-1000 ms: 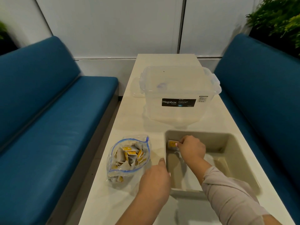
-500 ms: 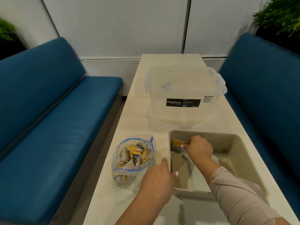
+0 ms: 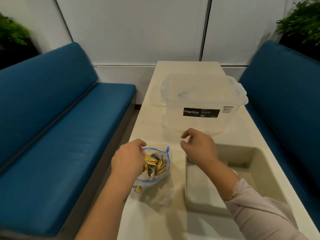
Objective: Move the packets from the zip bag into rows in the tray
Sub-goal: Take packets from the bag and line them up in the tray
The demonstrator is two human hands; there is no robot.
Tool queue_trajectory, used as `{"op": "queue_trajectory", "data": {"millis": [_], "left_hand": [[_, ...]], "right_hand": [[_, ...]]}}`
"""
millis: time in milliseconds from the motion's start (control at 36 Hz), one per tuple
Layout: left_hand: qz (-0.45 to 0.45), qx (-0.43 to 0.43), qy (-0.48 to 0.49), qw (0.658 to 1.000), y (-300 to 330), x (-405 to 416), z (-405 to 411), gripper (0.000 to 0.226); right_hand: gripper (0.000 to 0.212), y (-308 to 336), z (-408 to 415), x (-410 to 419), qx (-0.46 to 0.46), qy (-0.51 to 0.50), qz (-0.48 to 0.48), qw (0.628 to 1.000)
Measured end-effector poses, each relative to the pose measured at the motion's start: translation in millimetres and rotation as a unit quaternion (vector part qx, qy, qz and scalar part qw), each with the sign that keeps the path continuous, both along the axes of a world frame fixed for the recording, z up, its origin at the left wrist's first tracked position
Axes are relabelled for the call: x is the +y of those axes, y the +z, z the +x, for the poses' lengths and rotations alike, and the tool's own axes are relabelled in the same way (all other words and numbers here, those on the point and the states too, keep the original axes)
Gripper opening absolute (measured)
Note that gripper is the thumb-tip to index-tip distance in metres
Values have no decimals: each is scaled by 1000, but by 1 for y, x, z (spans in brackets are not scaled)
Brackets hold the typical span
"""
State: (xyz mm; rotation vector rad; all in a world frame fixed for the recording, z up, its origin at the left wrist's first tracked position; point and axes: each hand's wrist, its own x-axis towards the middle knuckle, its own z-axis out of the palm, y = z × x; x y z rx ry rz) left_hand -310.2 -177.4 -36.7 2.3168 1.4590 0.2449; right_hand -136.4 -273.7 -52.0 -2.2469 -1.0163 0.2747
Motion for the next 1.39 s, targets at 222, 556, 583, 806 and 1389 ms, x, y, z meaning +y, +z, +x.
{"op": "queue_trajectory", "data": {"millis": [222, 556, 583, 806, 1389], "left_hand": [[27, -29, 16, 999, -8, 9, -13, 33], [22, -19, 4, 1000, -23, 7, -24, 33], [21, -22, 4, 1000, -24, 7, -24, 34], [-6, -122, 28, 992, -26, 17, -28, 35], [-595, -499, 62, 626, 0, -4, 16, 24]], "right_hand": [[29, -1, -55, 40, -143, 211, -139, 957], [26, -23, -76, 59, -230, 243, -255, 907], [26, -23, -75, 59, -226, 240, -252, 910], [32, -13, -58, 51, -60, 162, -149, 974], [33, 34, -22, 25, 307, 190, 100, 927]]}}
